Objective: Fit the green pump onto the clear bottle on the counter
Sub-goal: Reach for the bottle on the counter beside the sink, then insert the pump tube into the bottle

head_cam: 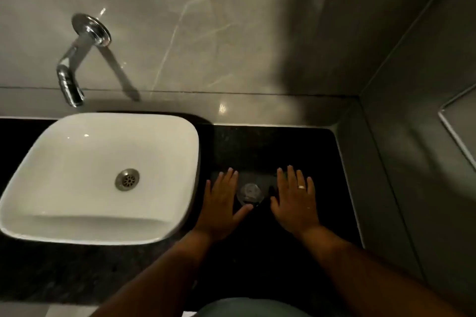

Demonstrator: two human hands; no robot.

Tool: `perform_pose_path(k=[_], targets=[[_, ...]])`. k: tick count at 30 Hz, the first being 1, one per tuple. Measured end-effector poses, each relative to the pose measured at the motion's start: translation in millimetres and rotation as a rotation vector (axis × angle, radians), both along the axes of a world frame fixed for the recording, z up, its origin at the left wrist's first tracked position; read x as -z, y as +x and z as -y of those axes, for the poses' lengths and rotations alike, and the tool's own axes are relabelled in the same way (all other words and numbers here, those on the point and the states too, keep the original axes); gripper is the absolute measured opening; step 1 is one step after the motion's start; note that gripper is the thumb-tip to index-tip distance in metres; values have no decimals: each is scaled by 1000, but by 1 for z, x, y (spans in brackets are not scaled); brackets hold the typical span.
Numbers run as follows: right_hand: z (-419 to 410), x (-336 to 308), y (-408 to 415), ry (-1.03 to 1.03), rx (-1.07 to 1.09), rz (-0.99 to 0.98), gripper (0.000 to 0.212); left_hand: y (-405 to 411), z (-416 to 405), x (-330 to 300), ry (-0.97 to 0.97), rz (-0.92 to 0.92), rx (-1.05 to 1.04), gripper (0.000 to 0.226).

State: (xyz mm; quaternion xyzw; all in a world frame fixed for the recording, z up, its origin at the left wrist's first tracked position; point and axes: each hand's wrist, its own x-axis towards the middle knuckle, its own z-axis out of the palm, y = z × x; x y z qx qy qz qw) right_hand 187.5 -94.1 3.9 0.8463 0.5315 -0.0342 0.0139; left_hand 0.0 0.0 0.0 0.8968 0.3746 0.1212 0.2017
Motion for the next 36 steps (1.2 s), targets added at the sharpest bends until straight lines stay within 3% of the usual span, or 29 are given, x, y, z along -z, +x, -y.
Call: perform_pose_path(k=[7,16,21,29,33,36], targets=[[-20,9,19,-13,353,-175,49,12,-16,21,-155,28,-9,77],[-32,22,29,-76,424,-274,49,38,-42,33,-321,193,-71,57],[-33,22,32,-58,463,-323,43,43,-53,36,-468,113,-113,60],[-44,-6,40,285,551,-791,24,45,-53,31,-558,54,-97,54],[-72,-54,48,536,444,-939,7,43,-52,28,-564,55,-69,63],[-96,-95,50,728,324,-1043,10,42,-50,26,-564,51,-74,66]])
